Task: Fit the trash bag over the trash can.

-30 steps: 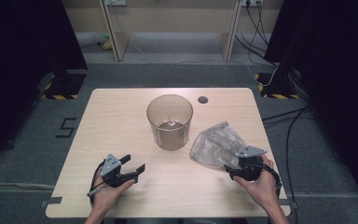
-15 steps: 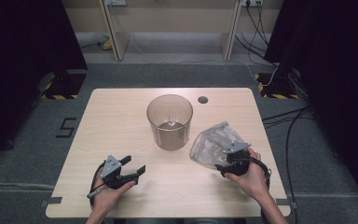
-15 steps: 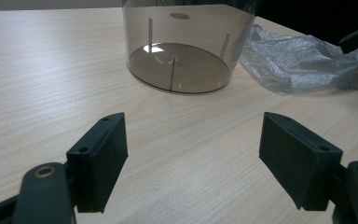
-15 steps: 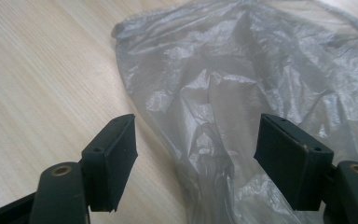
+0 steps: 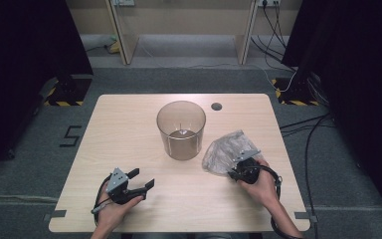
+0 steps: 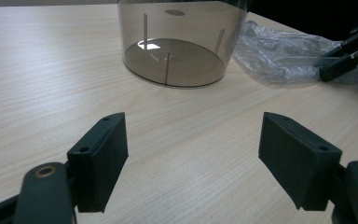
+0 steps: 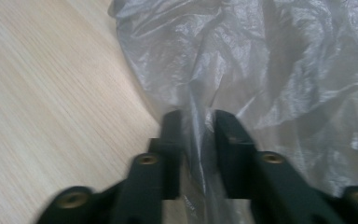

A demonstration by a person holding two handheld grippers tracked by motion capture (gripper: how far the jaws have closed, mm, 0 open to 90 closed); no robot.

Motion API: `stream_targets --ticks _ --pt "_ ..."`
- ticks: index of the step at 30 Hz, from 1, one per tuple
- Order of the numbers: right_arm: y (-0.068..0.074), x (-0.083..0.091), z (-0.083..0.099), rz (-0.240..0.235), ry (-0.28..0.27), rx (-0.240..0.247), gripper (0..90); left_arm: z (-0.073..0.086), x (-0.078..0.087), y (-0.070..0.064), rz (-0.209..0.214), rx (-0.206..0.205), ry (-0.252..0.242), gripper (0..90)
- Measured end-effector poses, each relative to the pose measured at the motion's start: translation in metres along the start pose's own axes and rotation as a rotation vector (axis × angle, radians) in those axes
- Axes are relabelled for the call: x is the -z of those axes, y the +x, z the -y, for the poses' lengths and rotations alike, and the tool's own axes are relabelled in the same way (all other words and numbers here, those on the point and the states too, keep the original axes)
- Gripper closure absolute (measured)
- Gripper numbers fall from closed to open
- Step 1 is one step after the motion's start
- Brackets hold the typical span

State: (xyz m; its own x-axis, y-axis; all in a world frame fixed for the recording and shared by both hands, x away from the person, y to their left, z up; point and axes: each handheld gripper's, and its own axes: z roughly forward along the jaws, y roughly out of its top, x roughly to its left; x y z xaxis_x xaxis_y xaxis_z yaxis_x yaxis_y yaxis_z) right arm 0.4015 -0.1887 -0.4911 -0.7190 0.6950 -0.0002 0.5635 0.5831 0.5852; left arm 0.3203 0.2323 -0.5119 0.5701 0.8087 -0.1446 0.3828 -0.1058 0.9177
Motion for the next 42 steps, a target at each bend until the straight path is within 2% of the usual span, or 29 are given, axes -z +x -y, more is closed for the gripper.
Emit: stream_targets --ticks 1,2,3,5,6,7,8,9,10,11,12,13,14,15,17,28,33,42 --pt "-0.001 0.001 0.000 -0.005 -0.010 -0.017 87.1 0.000 0.000 -0.001 0.002 -0.001 -0.002 23.1" --pt "-0.001 0.001 0.000 -0.005 -0.010 -0.017 87.1 0.000 0.000 -0.001 0.002 -0.001 -0.002 23.2" --pt "-0.002 0.005 -0.001 0.005 -0.045 -0.045 90.0 -0.001 0.000 -0.003 0.005 -0.007 -0.005 23.4" --pt "-0.002 0.008 -0.002 0.007 -0.064 -0.059 90.0 -0.001 0.000 -0.004 0.007 -0.012 -0.005 23.8" --pt "-0.003 0.011 -0.004 0.014 -0.089 -0.075 90.0 -0.001 0.000 -0.005 0.009 -0.013 -0.005 23.8" --pt "-0.005 0.019 -0.006 0.026 -0.147 -0.098 90.0 -0.002 -0.001 -0.006 0.013 -0.018 -0.005 24.3" --pt "-0.006 0.023 -0.008 0.034 -0.176 -0.111 90.0 -0.003 -0.001 -0.008 0.022 -0.025 -0.006 24.6" --pt "-0.006 0.023 -0.008 0.034 -0.176 -0.111 90.0 -0.003 -0.001 -0.008 0.022 -0.025 -0.006 24.9" --pt "-0.007 0.030 -0.013 0.046 -0.239 -0.131 90.0 -0.004 -0.002 -0.010 0.029 -0.034 -0.008 25.2" --pt "-0.007 0.030 -0.013 0.046 -0.239 -0.131 90.0 -0.004 -0.002 -0.010 0.029 -0.034 -0.008 25.4" --pt "-0.009 0.038 -0.018 0.064 -0.289 -0.143 90.0 -0.006 -0.002 -0.011 0.030 -0.038 -0.012 25.5" --pt "-0.009 0.038 -0.018 0.064 -0.289 -0.143 90.0 -0.006 -0.002 -0.011 0.030 -0.038 -0.012 25.6" --pt "-0.010 0.043 -0.023 0.079 -0.326 -0.155 90.0 -0.007 -0.002 -0.012 0.031 -0.039 -0.014 25.7" --pt "-0.010 0.043 -0.023 0.079 -0.326 -0.155 90.0 -0.008 -0.002 -0.012 0.031 -0.039 -0.017 25.7" --pt "-0.012 0.048 -0.031 0.093 -0.368 -0.158 90.0 -0.010 -0.002 -0.012 0.031 -0.041 -0.023 25.9" --pt "-0.011 0.064 -0.061 0.129 -0.476 -0.156 90.0 -0.026 -0.001 -0.015 0.037 -0.053 -0.066 26.7" --pt "-0.012 0.076 -0.078 0.156 -0.538 -0.162 90.0 -0.043 -0.004 -0.016 0.048 -0.072 -0.094 27.1" --pt "-0.013 0.083 -0.103 0.172 -0.574 -0.151 90.0 -0.069 -0.010 -0.014 0.060 -0.079 -0.124 27.5"
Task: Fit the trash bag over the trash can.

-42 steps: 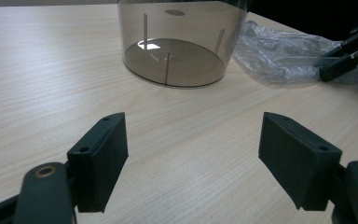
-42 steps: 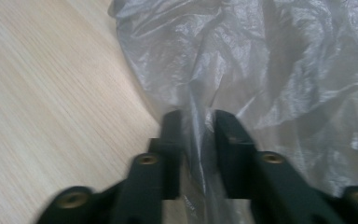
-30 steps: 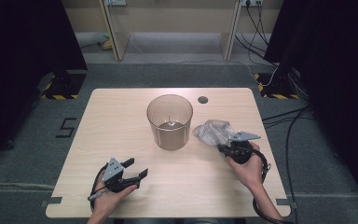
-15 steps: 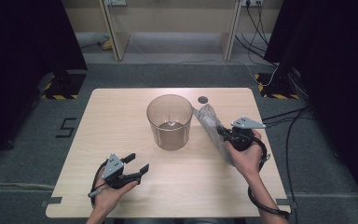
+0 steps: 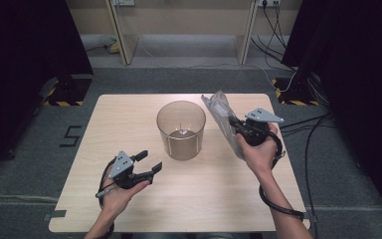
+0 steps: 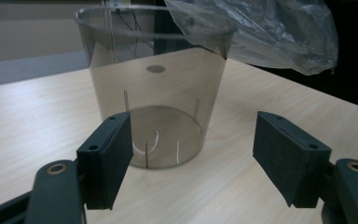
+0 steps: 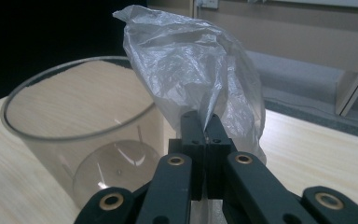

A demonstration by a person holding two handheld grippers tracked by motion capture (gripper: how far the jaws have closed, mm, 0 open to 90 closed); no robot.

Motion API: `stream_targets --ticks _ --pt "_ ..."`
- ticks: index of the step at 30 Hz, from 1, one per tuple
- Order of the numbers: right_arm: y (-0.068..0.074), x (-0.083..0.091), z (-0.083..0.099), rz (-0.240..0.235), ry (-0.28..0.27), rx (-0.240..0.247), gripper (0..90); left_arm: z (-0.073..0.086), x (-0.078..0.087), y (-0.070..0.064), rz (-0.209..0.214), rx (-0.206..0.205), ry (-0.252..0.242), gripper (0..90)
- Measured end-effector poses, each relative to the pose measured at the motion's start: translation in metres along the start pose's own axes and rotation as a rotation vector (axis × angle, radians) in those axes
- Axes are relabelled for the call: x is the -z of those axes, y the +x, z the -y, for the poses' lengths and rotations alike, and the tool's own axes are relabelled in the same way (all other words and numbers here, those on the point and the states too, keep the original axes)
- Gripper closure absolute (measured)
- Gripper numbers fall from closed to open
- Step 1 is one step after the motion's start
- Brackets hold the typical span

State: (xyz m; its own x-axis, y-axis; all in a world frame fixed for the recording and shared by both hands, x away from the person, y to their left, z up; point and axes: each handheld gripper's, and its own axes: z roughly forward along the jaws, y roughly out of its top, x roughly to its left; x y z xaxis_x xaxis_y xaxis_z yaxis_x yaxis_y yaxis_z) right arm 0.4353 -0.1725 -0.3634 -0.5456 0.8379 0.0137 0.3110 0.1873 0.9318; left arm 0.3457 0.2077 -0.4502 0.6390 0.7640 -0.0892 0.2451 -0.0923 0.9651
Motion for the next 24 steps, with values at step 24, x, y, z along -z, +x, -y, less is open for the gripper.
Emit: stream_targets --ticks 24 --pt "0.026 -0.033 -0.063 -0.038 -0.096 0.046 90.0 -0.034 -0.015 0.006 0.001 -0.026 -0.026 27.4"
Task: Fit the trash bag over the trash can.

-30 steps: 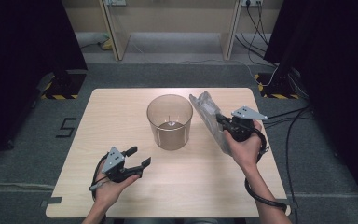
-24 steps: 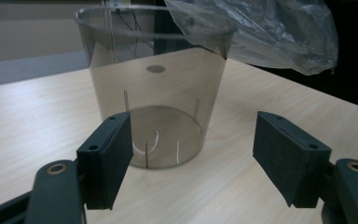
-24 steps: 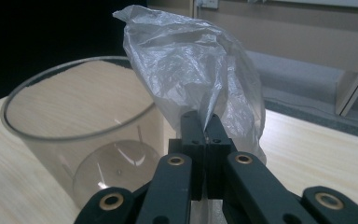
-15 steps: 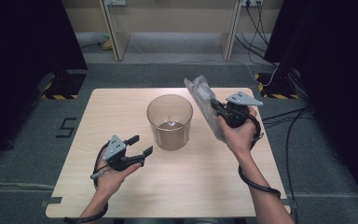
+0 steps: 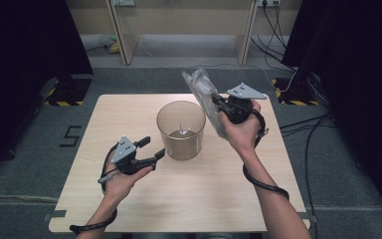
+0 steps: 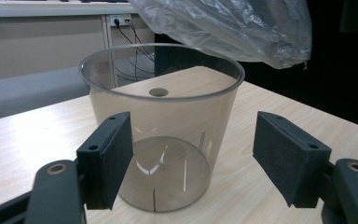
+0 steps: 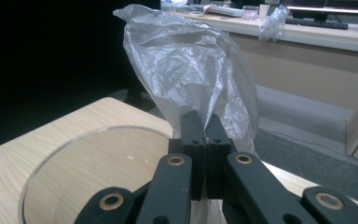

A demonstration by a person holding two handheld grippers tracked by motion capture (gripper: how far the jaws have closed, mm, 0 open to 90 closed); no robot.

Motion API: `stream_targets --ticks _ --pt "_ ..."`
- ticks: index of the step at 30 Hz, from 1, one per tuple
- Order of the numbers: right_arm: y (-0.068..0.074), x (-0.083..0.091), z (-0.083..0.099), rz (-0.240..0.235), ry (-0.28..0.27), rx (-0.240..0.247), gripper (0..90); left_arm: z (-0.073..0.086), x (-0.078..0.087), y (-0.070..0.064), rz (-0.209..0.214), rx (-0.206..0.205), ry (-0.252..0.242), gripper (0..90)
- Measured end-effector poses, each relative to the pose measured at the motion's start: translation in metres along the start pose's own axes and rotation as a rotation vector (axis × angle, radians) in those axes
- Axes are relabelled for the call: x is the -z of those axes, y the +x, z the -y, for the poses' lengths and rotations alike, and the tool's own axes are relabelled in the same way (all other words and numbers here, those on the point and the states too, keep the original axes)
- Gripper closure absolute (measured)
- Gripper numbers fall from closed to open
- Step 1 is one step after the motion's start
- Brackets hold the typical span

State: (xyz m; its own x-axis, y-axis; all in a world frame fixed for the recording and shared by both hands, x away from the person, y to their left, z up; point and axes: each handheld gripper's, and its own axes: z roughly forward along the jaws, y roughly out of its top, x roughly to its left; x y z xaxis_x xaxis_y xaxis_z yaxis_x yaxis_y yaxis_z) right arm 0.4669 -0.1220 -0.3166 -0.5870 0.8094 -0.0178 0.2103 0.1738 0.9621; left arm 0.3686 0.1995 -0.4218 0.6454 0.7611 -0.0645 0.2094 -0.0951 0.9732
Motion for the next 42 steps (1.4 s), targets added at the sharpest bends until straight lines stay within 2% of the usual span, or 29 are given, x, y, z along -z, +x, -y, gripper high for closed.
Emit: stream_targets --ticks 13,28,36,42 --pt "0.018 -0.023 -0.018 -0.040 -0.015 0.011 90.0 -0.003 -0.007 0.004 -0.001 0.007 0.007 27.3" --pt "0.042 -0.046 -0.037 -0.096 -0.043 0.026 90.0 -0.021 -0.016 0.011 -0.007 -0.004 -0.007 27.3" --pt "0.053 -0.059 -0.039 -0.131 -0.045 0.033 90.0 -0.022 -0.020 0.015 -0.011 0.002 -0.001 27.2" --pt "0.063 -0.073 -0.031 -0.178 -0.025 0.028 90.0 -0.020 -0.021 0.020 -0.023 0.014 0.005 27.2"
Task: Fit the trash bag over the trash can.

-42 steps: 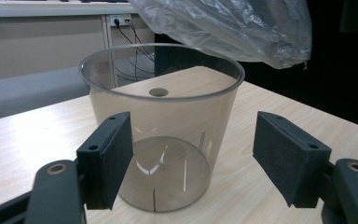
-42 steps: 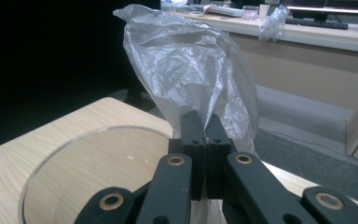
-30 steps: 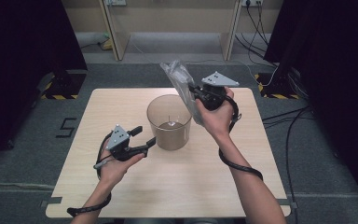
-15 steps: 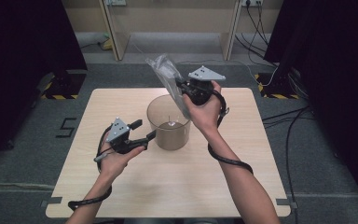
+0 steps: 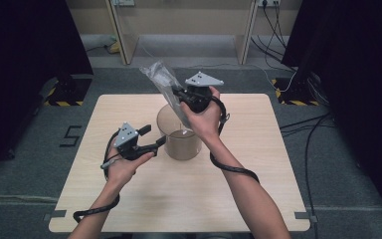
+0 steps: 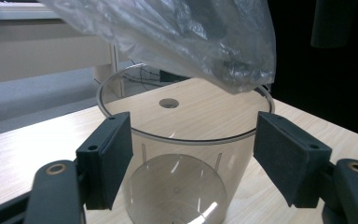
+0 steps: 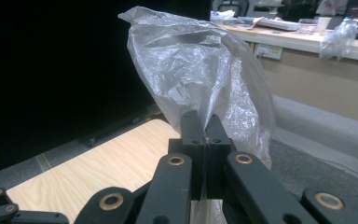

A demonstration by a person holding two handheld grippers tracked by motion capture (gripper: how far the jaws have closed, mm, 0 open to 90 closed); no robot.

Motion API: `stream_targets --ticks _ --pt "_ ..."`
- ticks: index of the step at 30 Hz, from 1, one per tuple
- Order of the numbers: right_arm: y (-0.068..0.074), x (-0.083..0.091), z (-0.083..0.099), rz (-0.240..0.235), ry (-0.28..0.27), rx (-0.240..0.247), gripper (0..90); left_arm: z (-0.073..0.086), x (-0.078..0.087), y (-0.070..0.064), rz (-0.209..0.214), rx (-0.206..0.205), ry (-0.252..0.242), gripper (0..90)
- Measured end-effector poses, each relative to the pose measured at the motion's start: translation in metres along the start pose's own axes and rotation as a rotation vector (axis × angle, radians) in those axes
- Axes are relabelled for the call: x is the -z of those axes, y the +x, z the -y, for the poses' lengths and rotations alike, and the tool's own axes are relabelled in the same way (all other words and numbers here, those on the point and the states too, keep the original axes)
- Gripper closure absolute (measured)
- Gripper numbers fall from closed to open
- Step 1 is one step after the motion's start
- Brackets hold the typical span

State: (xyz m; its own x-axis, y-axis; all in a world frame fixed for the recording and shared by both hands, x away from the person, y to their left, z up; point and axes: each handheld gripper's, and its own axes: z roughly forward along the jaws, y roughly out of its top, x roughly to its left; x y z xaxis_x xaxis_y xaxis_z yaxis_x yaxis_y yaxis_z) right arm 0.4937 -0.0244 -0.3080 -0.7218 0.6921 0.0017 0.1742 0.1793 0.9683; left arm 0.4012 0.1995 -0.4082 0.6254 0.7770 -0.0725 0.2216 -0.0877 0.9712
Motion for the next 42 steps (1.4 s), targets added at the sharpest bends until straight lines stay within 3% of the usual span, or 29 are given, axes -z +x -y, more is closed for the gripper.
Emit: stream_targets --ticks 16,23,27,30,36,42 --pt "0.003 -0.011 0.031 -0.082 0.128 0.013 85.9 -0.004 0.000 0.016 -0.037 0.016 0.002 27.2" --pt "0.001 -0.005 0.042 -0.098 0.183 0.010 78.5 -0.013 0.000 0.034 -0.084 0.034 0.000 27.1" --pt "0.000 0.000 0.045 -0.112 0.218 0.011 71.5 -0.021 0.000 0.037 -0.099 0.027 -0.007 26.3" --pt "0.000 0.006 0.045 -0.116 0.236 0.012 65.5 -0.028 0.002 0.035 -0.093 0.012 -0.023 26.1" --pt "0.004 0.026 0.044 -0.142 0.270 0.047 55.0 -0.034 0.020 0.023 -0.024 0.014 -0.053 25.0" --pt "0.008 0.035 0.043 -0.158 0.279 0.069 50.7 -0.041 0.031 0.025 -0.024 0.018 -0.079 25.2"
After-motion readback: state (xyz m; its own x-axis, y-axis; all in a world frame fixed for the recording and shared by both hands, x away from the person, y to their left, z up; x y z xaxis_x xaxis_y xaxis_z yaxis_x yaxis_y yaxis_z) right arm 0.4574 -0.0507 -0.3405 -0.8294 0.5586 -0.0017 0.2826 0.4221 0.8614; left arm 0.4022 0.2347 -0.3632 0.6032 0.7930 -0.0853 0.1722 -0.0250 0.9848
